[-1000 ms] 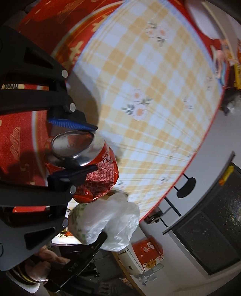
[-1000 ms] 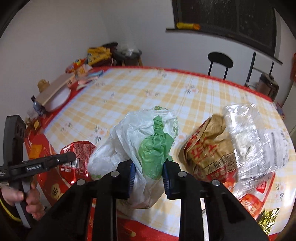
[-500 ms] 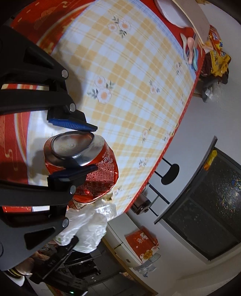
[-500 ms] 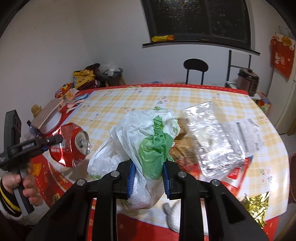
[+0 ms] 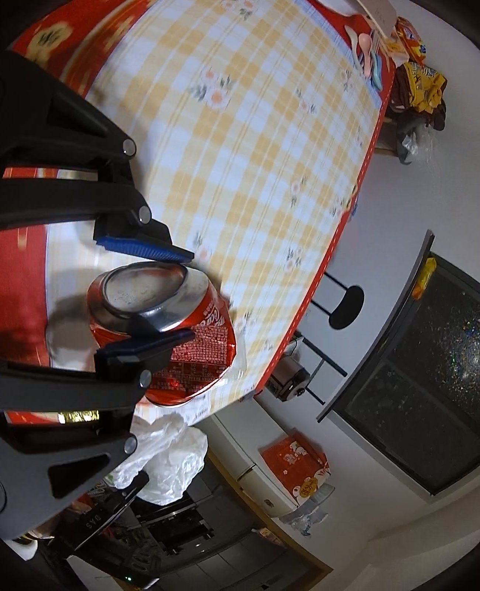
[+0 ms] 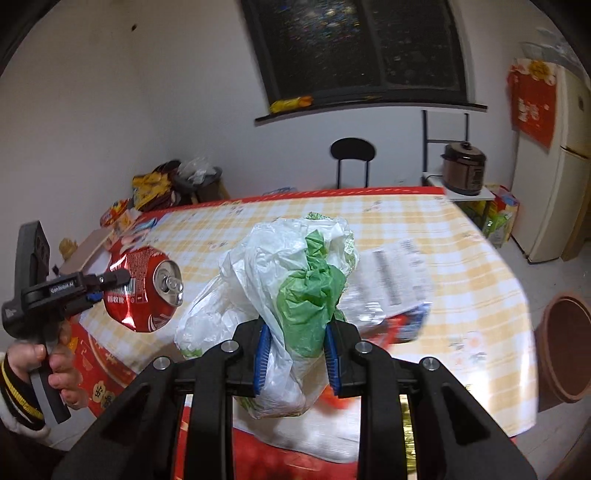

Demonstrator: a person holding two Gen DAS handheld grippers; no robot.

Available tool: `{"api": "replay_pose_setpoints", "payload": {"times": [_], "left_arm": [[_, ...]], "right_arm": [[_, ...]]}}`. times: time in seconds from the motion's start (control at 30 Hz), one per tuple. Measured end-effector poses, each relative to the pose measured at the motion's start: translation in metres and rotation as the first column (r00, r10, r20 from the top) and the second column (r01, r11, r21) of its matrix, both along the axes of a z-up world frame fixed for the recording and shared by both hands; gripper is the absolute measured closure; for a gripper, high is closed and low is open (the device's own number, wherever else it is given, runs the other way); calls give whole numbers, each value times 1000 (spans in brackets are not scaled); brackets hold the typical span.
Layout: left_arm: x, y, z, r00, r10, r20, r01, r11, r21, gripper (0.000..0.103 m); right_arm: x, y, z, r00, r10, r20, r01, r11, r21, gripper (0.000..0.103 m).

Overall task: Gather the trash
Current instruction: 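Carry the white bag with the right tool over the brown bin and release, then drop the red can from the left tool into the brown bin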

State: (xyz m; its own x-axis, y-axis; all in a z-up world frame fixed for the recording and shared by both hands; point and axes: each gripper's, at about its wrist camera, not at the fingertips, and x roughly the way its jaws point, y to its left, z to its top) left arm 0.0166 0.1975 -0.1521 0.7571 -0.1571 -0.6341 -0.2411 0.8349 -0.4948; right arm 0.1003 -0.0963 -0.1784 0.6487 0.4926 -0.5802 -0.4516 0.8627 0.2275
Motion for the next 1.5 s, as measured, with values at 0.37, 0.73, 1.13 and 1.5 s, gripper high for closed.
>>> {"api": "replay_pose_setpoints", "payload": {"times": [0.37, 0.73, 1.13, 1.5], "left_arm": [[53, -142, 28, 997, -69, 24, 68, 997, 42, 64], [128, -283, 34, 985, -166, 51, 166, 986, 16, 64], [192, -374, 18, 955, -297, -22, 297, 952, 69, 64], [209, -414, 13, 928, -370, -39, 372, 924, 87, 64]], "right_arm": [[41, -204, -2, 973, -230, -11, 231, 971, 58, 77], [85, -380, -60, 884, -449, -133, 449, 893, -28, 77], [123, -449, -116, 804, -526, -277, 541, 841, -25, 61], [119, -475, -99, 795, -558, -237, 581, 813, 35, 18]]}}
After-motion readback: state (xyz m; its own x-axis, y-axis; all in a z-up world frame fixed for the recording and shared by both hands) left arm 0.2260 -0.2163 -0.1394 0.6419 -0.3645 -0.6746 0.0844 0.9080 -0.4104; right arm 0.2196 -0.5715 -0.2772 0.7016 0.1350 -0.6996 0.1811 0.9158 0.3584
